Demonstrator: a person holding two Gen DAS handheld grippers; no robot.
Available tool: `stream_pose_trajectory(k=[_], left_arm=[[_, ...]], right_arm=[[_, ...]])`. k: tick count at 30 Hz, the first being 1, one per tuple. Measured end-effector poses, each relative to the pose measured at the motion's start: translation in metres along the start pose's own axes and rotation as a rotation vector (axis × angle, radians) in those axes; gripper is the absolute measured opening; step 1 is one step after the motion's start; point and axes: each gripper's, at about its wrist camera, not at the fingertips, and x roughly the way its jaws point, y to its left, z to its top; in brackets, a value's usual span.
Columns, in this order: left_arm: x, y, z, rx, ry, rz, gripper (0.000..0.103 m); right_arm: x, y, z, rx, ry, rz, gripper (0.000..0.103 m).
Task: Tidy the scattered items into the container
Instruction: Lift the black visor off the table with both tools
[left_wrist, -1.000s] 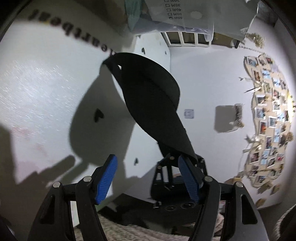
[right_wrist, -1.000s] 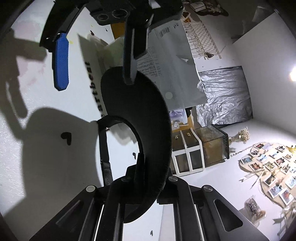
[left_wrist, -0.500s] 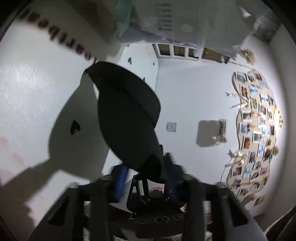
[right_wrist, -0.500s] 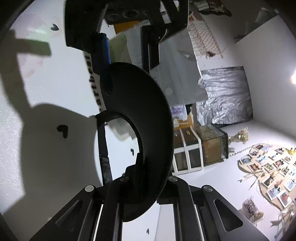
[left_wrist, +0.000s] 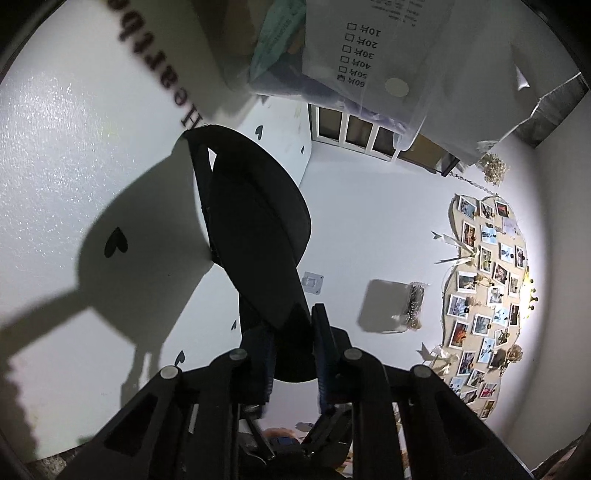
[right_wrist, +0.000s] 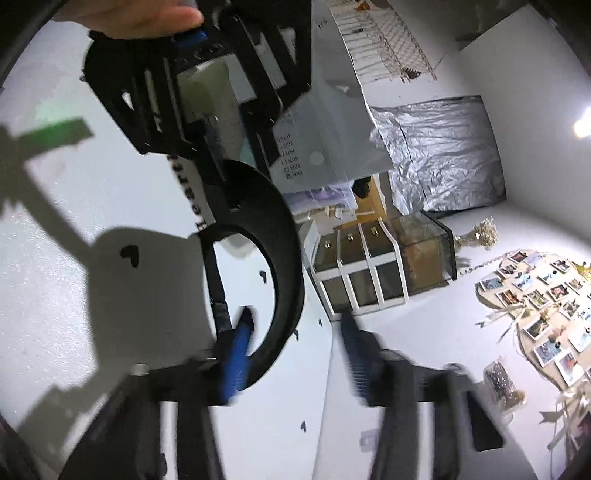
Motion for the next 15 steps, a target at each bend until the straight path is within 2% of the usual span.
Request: stream_pose_trajectory(k=[4,7,9,10,11,15], left_arm=[[0.003,0.001,0.0,-0.015,0.019,-0.002,0.018],[0.003,0.001,0.002,-0.013,0.045,0.019,0.019],[0.001,-0.004,0.001,0.032,0.048,0.093,0.032],[-0.001,-0.009,0.001,0.07,0.046,0.142,0.043],[-0.004,-0.014,0.002,0.112,0.048,0.176,0.047],[-0.019,-0.041,0.003,0.311,0.028,0.322,0.051]], right_arm=[[0.011,0.0,-0.004,-0.012,0.031,0.056,0.01],[0.013,-0.002,-0.008,-0.015,0.025,0.078,0.01],[0.017,-0.005,-0.01,-0.016,0.033,0.092,0.01],[0.018,-0.007,-0.011,-0.01,0.038,0.102,0.01],[0.021,-0.01,-0.011,-0.001,0.045,0.114,0.009],[0.026,-0.02,-0.012,0.033,0.06,0.15,0.009]])
